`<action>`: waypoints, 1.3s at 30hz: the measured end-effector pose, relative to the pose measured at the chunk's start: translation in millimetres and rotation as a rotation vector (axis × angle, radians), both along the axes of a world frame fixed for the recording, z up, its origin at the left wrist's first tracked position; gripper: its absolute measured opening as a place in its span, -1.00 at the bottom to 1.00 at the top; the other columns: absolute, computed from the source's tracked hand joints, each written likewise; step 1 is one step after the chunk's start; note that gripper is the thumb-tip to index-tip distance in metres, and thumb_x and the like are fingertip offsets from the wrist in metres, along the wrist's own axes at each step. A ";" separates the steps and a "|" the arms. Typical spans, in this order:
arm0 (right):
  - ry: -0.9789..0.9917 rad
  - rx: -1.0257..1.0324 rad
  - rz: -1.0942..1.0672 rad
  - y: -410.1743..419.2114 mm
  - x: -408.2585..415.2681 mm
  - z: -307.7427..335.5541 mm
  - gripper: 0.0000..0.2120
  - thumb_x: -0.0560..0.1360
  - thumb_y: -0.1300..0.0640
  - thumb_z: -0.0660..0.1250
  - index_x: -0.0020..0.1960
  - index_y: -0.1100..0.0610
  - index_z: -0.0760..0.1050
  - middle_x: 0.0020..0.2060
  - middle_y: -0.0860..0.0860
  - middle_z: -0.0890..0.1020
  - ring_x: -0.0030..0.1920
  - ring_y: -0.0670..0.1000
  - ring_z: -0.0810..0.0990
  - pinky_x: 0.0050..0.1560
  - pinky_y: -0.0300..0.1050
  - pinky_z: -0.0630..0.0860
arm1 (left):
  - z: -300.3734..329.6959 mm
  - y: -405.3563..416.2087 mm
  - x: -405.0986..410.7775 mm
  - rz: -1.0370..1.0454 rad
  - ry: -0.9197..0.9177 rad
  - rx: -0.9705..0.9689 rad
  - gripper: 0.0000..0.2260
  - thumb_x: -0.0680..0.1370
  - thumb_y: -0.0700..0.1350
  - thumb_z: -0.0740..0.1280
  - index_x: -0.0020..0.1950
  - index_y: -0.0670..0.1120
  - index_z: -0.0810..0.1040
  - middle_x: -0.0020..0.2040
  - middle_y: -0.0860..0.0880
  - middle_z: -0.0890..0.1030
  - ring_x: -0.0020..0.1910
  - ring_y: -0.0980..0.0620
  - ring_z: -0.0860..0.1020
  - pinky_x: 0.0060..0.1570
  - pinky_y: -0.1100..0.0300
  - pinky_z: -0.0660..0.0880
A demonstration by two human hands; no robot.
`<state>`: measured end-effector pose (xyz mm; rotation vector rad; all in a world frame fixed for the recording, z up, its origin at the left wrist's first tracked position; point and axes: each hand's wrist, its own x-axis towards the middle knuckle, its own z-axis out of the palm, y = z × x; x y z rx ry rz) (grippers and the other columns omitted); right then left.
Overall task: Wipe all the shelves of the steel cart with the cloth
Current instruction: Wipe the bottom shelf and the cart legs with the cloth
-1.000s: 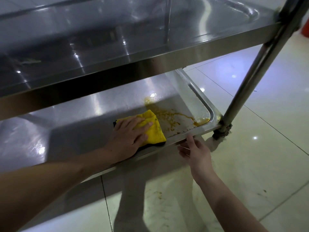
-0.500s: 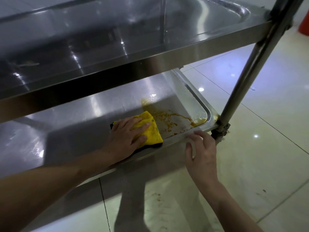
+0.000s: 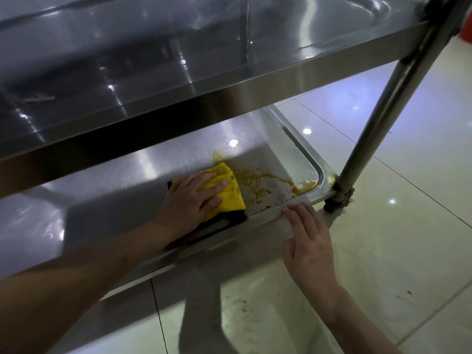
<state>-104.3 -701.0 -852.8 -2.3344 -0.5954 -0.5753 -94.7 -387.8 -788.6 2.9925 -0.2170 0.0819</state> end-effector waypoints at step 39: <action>0.046 0.111 -0.019 2.0 1.0 -1.3 -0.44 0.36 0.40 0.19 0.33 0.25 0.60 0.36 0.14 0.57 0.50 0.18 0.44 0.38 0.23 0.46 | 2.8 -46.4 -16.7 0.036 0.096 0.019 -0.35 0.58 0.42 -0.26 0.64 0.24 0.02 0.64 0.25 0.02 0.62 0.16 -0.09 0.54 -0.02 -0.11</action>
